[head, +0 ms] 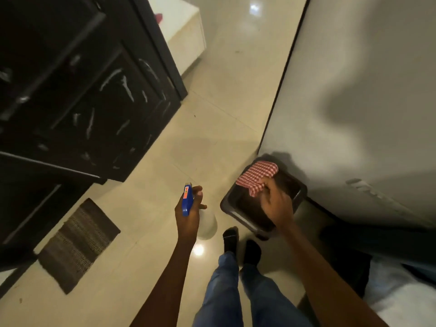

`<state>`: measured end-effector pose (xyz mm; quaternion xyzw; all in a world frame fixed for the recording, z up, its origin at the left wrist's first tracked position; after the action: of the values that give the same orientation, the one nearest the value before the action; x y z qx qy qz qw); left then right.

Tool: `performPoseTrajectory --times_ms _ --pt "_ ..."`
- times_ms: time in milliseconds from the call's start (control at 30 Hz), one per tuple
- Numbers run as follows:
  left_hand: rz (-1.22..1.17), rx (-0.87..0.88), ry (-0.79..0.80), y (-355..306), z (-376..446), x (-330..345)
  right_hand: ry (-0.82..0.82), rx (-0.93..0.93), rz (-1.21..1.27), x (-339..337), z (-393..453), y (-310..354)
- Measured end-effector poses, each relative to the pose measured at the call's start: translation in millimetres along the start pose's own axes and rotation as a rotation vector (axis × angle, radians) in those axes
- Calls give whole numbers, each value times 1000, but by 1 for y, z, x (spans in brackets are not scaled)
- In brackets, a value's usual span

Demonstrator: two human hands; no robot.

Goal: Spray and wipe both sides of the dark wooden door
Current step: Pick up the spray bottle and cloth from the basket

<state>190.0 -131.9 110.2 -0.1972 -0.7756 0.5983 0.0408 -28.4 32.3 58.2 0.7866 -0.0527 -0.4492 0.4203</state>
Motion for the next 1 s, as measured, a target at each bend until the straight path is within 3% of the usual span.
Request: performPoseTrajectory --times_ms 133,267,500,667,833,1000 --pt "-58 18 -124 -38 -2 -32 -23 -117 173 -47 4 95" --pt "-123 98 -236 -85 16 -62 -24 -108 352 -53 26 182" --pt "-142 186 -343 -179 85 -126 339 397 1108 27 70 273" --pt "-128 333 -393 -268 150 -189 483 425 1502 64 98 376" --pt "-142 434 -365 -369 216 -245 566 264 1683 81 127 487" --pt "-181 527 -330 -465 265 -286 566 342 1520 98 155 578"
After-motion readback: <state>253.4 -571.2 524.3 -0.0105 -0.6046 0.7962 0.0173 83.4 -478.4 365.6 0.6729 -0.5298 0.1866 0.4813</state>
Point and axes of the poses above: each hand's wrist, its own z-axis towards the middle knuckle, its own x-axis out of the palm, y = z × x, the point moved 6 cm from there along z, towards the middle knuckle, and after that the axes turned 6 degrees about x, right-handed, at the moved point
